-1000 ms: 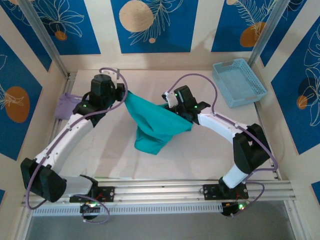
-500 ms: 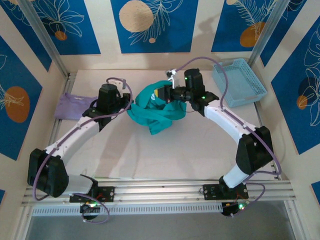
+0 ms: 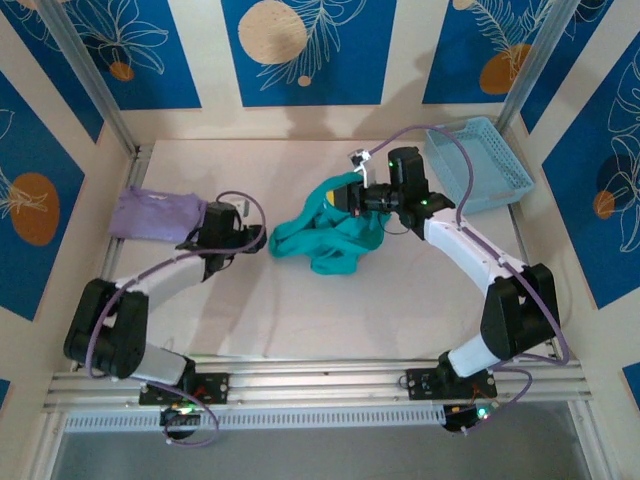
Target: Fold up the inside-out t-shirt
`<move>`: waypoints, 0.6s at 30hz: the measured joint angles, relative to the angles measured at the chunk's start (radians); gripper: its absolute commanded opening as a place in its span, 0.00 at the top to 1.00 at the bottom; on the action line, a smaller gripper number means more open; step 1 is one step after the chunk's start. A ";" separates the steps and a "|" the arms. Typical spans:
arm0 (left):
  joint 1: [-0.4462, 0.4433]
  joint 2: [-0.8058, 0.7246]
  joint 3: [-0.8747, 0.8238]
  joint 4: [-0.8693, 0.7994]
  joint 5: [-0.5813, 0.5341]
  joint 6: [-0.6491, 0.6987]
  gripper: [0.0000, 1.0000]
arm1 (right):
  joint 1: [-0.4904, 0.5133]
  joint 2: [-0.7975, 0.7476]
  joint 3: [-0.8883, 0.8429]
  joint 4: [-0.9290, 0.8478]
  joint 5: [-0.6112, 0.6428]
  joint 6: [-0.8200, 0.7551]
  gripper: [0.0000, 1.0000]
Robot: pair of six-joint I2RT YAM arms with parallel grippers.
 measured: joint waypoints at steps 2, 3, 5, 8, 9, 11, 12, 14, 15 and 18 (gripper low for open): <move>-0.039 -0.037 -0.007 0.051 0.040 0.037 0.32 | 0.000 0.002 -0.005 -0.011 -0.004 -0.017 1.00; -0.061 -0.041 0.004 0.072 0.063 0.057 0.30 | 0.000 0.005 -0.006 -0.015 -0.006 -0.026 1.00; -0.103 -0.024 0.043 0.097 0.101 0.098 0.28 | 0.000 0.008 -0.006 -0.023 -0.007 -0.035 1.00; -0.153 0.040 0.115 0.118 0.151 0.156 0.26 | 0.000 0.008 -0.006 -0.026 -0.007 -0.045 1.00; -0.166 0.065 0.136 0.125 0.164 0.172 0.26 | 0.000 0.008 -0.006 -0.027 -0.007 -0.047 1.00; -0.181 0.118 0.175 0.128 0.188 0.196 0.28 | 0.000 0.008 -0.006 -0.027 -0.007 -0.049 1.00; -0.187 0.153 0.199 0.127 0.196 0.202 0.34 | 0.000 0.008 -0.006 -0.027 -0.007 -0.049 1.00; -0.194 0.214 0.243 0.124 0.204 0.220 0.55 | 0.000 0.008 -0.006 -0.030 -0.010 -0.052 1.00; -0.195 0.245 0.267 0.121 0.201 0.222 0.72 | 0.000 0.008 -0.006 -0.033 -0.010 -0.054 1.00; -0.186 0.315 0.322 0.117 0.170 0.199 1.00 | -0.002 0.002 -0.006 -0.063 -0.011 -0.081 1.00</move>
